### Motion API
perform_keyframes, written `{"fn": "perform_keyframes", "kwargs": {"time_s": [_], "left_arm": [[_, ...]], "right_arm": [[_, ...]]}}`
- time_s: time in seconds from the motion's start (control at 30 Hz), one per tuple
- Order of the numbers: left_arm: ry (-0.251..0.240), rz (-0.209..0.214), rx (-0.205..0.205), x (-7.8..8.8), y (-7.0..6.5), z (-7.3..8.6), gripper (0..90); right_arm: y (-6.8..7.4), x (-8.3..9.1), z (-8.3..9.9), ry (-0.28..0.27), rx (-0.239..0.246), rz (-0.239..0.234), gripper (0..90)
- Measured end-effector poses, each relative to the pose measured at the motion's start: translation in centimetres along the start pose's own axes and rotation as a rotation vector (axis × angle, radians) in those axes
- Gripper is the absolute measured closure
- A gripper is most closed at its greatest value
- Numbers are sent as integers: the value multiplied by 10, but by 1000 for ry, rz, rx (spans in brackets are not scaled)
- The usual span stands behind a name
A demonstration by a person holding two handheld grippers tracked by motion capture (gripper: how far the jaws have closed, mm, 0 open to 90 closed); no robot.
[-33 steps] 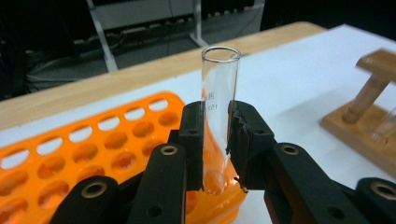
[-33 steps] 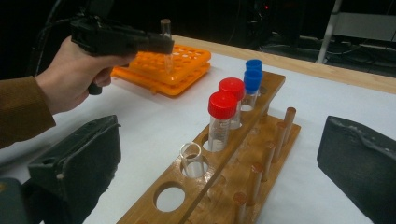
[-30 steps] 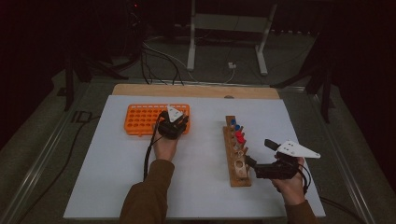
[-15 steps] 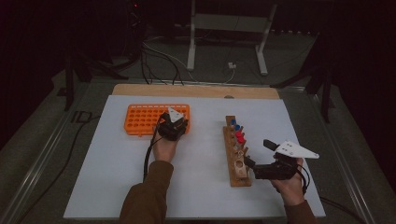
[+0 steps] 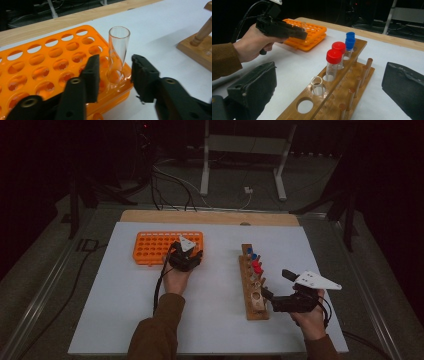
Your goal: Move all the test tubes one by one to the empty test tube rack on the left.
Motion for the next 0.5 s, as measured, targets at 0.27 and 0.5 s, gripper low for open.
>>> {"fn": "perform_keyframes", "kwargs": {"time_s": [0.27,0.5], "left_arm": [[-66,43,81,14,1,-5,387],[-103,101,131,28,-3,-7,344]], "right_arm": [[1,-2,1,10,11,4,2],[5,-6,1,25,41,0,12]]}}
Point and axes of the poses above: each handheld gripper's, and its own axes: x roughly backward along the jaws, z roughly out of its underside, y roughly to its left, the point moved 4 cm from there along -x, roughly forward along the jaws, and after that the axes turned 10 degrees about z, right-handed, at the moved point
